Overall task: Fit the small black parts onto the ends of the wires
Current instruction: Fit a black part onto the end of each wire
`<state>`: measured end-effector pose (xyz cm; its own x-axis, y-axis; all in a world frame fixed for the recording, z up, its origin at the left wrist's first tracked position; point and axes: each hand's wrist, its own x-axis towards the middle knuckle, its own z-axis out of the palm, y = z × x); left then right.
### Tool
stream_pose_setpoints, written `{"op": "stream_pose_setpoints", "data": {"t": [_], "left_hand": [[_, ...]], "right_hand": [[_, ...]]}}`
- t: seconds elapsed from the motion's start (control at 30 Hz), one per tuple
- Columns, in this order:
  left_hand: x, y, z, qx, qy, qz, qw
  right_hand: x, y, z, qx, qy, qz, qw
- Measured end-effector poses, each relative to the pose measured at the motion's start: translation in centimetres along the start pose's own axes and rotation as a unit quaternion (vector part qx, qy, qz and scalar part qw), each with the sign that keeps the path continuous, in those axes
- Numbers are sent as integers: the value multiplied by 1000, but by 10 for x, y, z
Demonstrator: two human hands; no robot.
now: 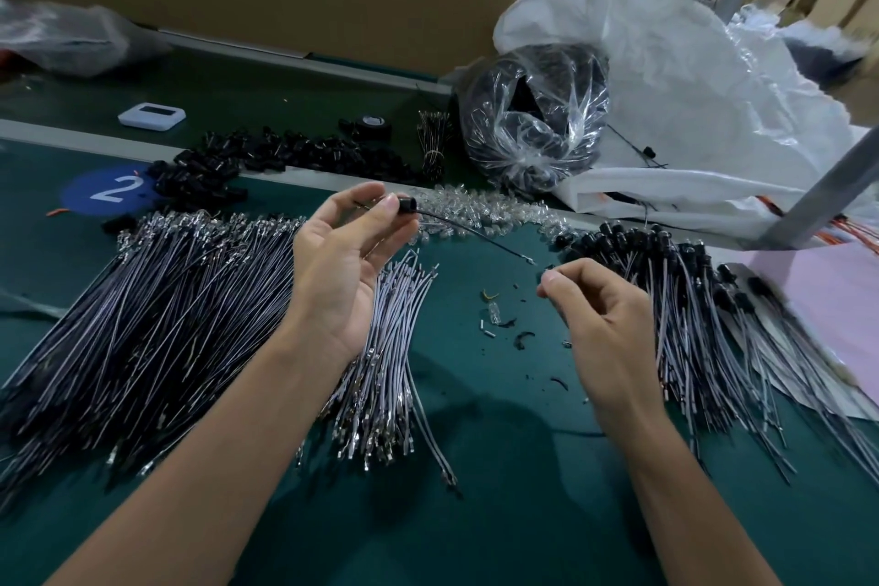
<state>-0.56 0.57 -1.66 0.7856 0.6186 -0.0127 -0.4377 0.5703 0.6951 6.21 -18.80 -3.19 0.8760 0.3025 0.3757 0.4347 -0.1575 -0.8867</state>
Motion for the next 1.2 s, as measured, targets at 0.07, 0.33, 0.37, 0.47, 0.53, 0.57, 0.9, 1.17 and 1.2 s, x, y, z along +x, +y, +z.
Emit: {"op": "stream_pose_setpoints", "data": {"t": [0.07,0.33,0.37,0.47,0.53,0.57,0.9,1.17,1.2], "left_hand": [[-1,-1,1,6,-5,0,1000],[-8,-9,8,73,-40,13,996],[-9,-10,9,78,-44,14,996],[-11,-9,11,98,-59,16,993],[-13,-9,12,113,-68,6,991],[-14,-9,12,119,-73,-3,990],[-21,-19,23,134,-71,-77,985],[-33,-39,27,75,-59,-69,993],[-35,-41,27,71,-59,-66,994]], "right_hand": [[-1,-2,1,6,9,-5,1000],[-2,-10,-3,42,85,-64,993],[-1,-12,-4,47,95,-61,992],[0,-8,-6,30,109,-48,992],[1,-2,-6,-31,89,-23,995],[2,1,-7,-71,64,0,995],[5,8,-8,-109,-32,-30,993],[0,-1,-7,-181,87,-161,966],[-1,-2,-7,-189,94,-177,961]]}}
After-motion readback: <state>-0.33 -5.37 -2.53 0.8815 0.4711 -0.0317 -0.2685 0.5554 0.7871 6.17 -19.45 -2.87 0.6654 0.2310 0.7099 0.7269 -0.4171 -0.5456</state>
